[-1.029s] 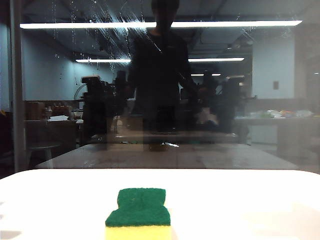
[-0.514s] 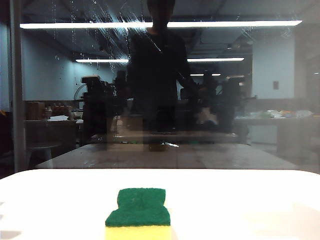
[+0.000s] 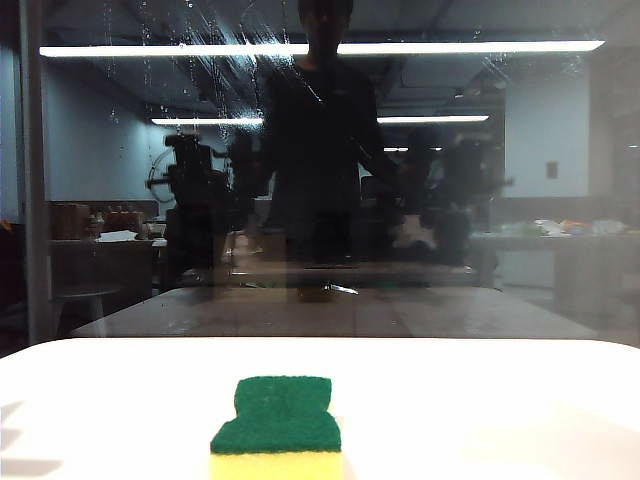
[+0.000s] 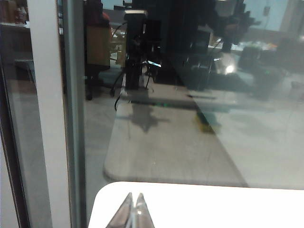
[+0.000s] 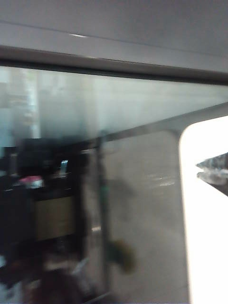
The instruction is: Reach upward to find where there is water on the glass, pick up the sponge from the table, dry the water, and finally place the sponge back on the table.
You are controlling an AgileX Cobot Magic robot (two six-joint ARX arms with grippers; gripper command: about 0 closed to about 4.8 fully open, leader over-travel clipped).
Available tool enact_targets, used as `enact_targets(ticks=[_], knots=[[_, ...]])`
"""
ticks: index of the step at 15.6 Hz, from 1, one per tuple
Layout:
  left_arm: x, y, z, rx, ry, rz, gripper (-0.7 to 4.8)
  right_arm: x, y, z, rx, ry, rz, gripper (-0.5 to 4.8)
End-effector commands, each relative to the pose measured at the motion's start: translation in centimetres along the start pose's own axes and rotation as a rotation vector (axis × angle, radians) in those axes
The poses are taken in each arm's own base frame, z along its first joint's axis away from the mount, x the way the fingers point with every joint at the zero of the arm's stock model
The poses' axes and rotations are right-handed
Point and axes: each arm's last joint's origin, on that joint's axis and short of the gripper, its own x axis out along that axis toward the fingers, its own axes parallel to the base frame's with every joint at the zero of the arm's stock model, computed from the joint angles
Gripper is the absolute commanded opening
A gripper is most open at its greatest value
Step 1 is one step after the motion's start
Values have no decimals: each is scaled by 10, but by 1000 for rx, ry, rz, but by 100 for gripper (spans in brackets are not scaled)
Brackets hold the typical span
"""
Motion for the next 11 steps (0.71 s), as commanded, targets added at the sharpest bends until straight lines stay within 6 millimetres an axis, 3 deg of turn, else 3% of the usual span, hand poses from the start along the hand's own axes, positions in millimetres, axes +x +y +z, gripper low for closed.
enact_targets(ticks=[1,5,8,11], knots=[[-9,-3,29,5,-66,0,-6,-11,0,35,11,-26,-3,-2],[-20,-10,97,13,-154,12,-6,-34,0,100,23,-110,-33,-2],[-11,-14,164,17,-190,3,-6,-40,2,153,27,-127,-39,-2],[0,-18,217,25,-237,-25,-6,-35,5,205,83,-138,-35,-2]])
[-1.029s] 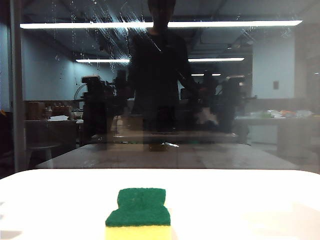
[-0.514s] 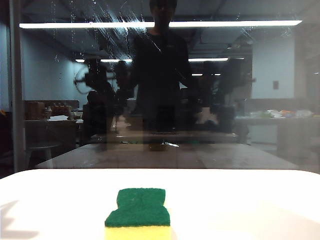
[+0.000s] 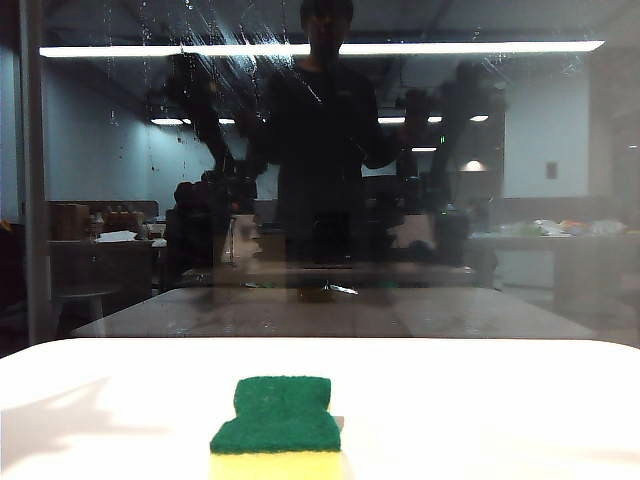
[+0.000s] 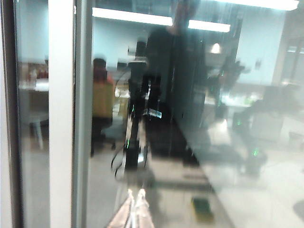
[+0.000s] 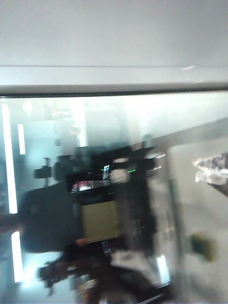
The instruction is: Reach upward to find where there is water on the glass, pick up the sponge from the table, dry the water, and finally place the sponge back on the table.
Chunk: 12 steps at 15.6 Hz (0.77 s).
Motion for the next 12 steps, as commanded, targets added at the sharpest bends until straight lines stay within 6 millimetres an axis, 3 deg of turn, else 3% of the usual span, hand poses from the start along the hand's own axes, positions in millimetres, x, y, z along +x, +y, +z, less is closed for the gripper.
enact_targets(ticks=[1,4,7,10,12], knots=[[20,-3,51,3,-53,-31,-6,15,6,54,45,9,1,-2],[44,-5,93,6,-74,-63,-6,42,14,113,40,40,-1,-2],[73,-6,124,-39,-99,-100,-6,79,25,157,46,3,62,-2],[112,-6,144,-41,-77,-151,-6,122,36,181,46,12,157,-2],[137,-5,151,-41,-69,-169,-6,150,41,185,43,54,172,-2]])
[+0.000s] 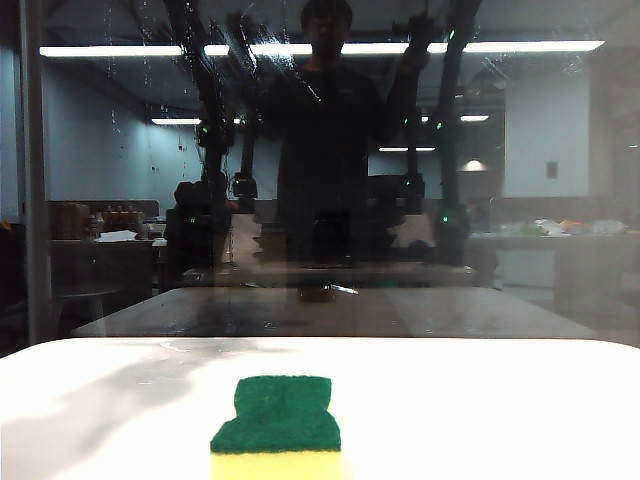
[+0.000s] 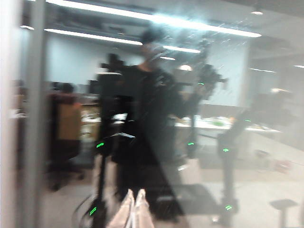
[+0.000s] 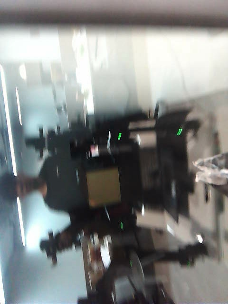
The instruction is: Reach upward to find where there is water on the glass, pick up the sponge from the table, dry the water, and finally place the sponge back on the table.
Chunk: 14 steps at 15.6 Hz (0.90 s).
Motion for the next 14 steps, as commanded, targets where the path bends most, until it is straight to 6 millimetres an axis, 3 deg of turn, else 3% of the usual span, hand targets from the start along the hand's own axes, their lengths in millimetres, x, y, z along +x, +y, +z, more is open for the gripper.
enact_targets(ticks=[1,3,5,10,14], knots=[[25,4,5,-8,8,-27,-6,33,2,4,2,52,27,-2],[39,8,-1,-21,61,-21,-6,56,1,-2,3,125,26,-2],[41,9,-4,-25,84,-23,-6,63,2,-6,6,155,57,-2],[41,7,-2,-23,73,-83,-6,62,3,-5,8,145,97,-2],[39,0,-3,-30,103,-338,-6,58,11,-4,26,171,385,-2]])
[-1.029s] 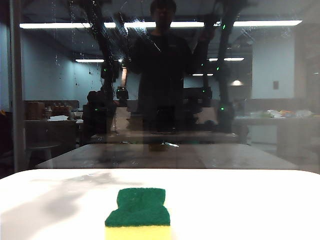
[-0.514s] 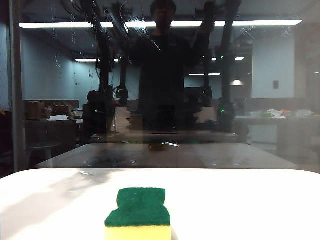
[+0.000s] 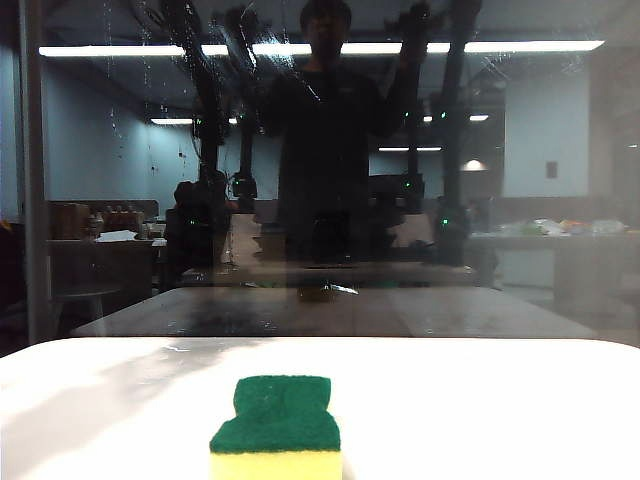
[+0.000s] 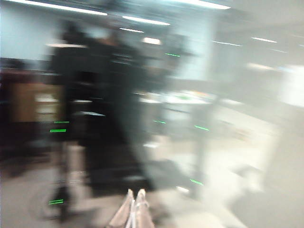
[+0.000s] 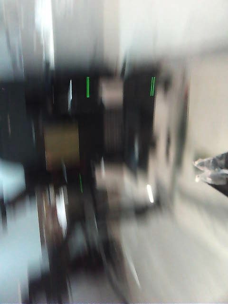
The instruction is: Reach upward to find where there is water on the glass, pick up the sponge from the table, dry the water, and finally place the sponge back on the table.
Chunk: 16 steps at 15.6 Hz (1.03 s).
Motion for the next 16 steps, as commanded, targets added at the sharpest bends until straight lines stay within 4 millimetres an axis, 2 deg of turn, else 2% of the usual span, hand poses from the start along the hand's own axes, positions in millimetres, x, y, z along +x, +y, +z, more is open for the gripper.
enact_targets(ticks=[1,8,13,16], knots=[[-3,-8,4,9,7,-240,-6,-6,9,4,-10,-2,259,-2],[-12,-24,12,-77,75,-792,-6,-15,24,5,-31,40,826,-1],[-14,-26,16,-82,70,-835,-6,-17,25,9,-32,23,866,-2],[-13,-25,16,-88,51,-783,-6,-17,25,9,-35,16,854,-2]])
